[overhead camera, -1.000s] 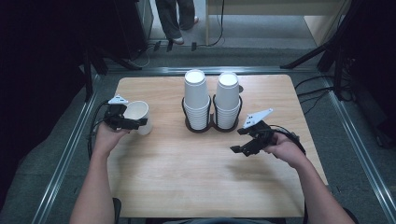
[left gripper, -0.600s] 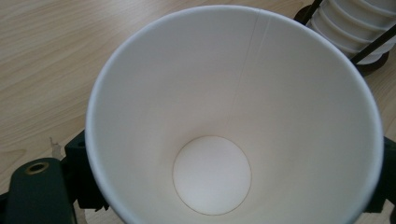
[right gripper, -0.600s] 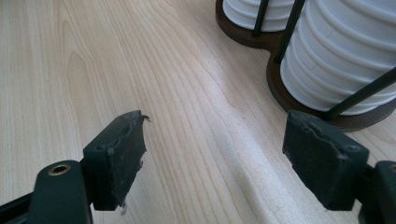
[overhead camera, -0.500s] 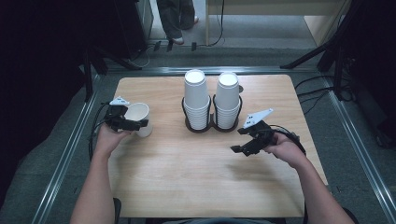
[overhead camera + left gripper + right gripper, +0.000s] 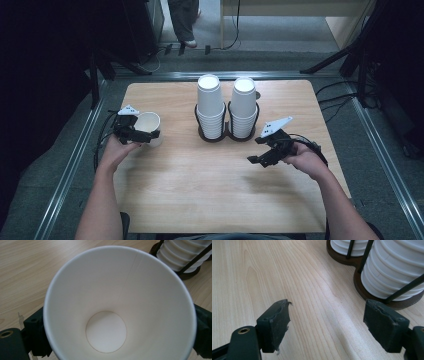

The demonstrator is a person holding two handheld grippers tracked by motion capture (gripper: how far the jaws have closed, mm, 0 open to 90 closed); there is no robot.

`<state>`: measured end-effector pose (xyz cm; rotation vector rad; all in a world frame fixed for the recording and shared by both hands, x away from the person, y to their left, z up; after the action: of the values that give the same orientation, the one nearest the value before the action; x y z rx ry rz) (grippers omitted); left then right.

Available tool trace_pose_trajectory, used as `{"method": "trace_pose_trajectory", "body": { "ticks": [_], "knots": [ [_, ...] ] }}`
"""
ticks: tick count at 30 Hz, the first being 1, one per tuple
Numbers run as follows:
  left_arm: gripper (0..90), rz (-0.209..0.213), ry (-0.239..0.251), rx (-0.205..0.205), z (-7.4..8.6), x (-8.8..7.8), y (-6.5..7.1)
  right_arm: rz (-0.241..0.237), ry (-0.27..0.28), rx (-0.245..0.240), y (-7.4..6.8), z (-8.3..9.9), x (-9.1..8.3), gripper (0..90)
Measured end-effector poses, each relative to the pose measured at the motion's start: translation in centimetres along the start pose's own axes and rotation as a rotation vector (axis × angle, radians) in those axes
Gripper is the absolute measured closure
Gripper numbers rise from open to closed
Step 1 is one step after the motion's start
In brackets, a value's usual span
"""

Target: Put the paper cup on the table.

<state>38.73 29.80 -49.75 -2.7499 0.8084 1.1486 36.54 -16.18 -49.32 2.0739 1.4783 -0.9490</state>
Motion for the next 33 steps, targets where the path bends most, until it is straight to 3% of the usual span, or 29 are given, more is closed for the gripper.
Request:
{"method": "trace_pose_trajectory", "body": {
  "ticks": [4,13,23,30,33],
  "knots": [
    [3.4,0.036,0.024,-0.019,-0.1,-0.4,-0.1,0.0,-0.003,-0.005,0.0,0.0,0.1,21.0],
    [0.0,-0.018,0.027,-0.019,-0.8,-1.1,-0.1,0.002,-0.006,-0.012,0.0,0.0,0.1,21.0],
    [0.0,-0.025,0.061,-0.015,-2.3,-3.1,0.2,0.002,-0.013,-0.007,0.0,0.1,0.2,21.0],
    [0.0,-0.001,0.018,-0.007,-2.6,-3.8,0.8,-0.003,-0.022,-0.015,0.0,0.1,0.5,21.0],
    [0.0,0.008,0.024,-0.004,-2.9,-4.2,1.2,-0.007,-0.023,-0.016,-0.1,0.0,0.6,21.0]
  ]
}}
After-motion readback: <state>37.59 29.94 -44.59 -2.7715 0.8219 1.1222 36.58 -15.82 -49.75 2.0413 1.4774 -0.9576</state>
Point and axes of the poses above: each handheld gripper's, and its own axes: x roughly forward along the jaws, z roughly out of its underside, y roughly to its right, the point moved 2 cm from there along x, roughly forward along the jaws, and after that the axes turned 3 degrees about -x, right-handed, at the moved point
